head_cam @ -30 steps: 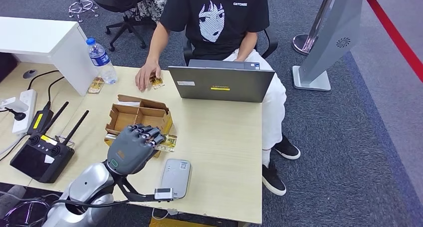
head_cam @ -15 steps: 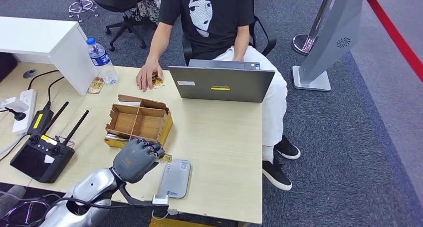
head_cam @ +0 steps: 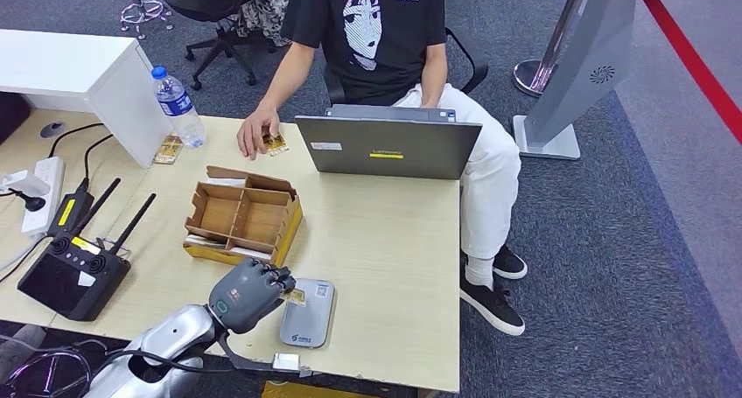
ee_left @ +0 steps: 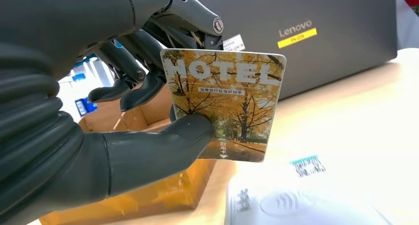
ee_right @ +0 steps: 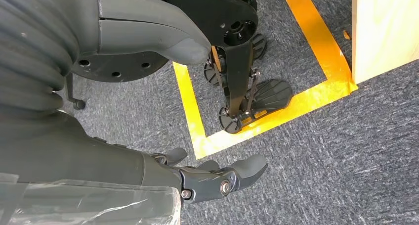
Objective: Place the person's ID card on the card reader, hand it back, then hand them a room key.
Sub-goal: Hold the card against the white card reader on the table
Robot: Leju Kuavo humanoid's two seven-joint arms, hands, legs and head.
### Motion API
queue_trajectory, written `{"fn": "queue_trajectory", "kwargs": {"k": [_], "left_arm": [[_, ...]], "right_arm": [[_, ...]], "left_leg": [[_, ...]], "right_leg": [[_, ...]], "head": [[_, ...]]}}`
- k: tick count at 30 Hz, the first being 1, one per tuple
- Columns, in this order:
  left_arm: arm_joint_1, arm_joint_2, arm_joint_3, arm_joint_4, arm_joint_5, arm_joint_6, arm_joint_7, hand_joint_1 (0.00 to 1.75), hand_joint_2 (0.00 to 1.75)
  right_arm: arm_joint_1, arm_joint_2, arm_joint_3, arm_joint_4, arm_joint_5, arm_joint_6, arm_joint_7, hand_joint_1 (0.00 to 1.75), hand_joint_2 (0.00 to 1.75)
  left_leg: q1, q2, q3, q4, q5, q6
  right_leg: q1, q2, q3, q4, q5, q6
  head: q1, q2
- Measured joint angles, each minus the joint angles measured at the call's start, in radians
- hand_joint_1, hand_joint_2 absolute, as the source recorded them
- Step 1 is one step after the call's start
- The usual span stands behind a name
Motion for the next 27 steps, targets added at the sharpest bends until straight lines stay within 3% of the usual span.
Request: {"fn": "queue_trajectory", "kwargs": {"k": [18,27], "left_arm": [[-0.01,-0.007,-0.023,0.048,-0.005,0.008,0.012,1.75,1.75],[-0.024,-0.018,-0.007,0.018,-0.07,0.116,0.067,1.75,1.75]], "right_arm": [[0.0,0.0,0.0,0.0,0.002,0.0,0.0,0.0,1.75],[0.0,0.001,0.0,0.0,0.004,-0.01,0.001,0.0,1.75]], "left_leg": [[0.0,0.0,0.0,0.0,0.0,0.0],[0.0,0.0,0.0,0.0,0.0,0.0]], "right_leg": [[0.0,0.0,0.0,0.0,0.0,0.0],[0.0,0.0,0.0,0.0,0.0,0.0]], "head": [[0.0,0.0],[0.0,0.0]]}}
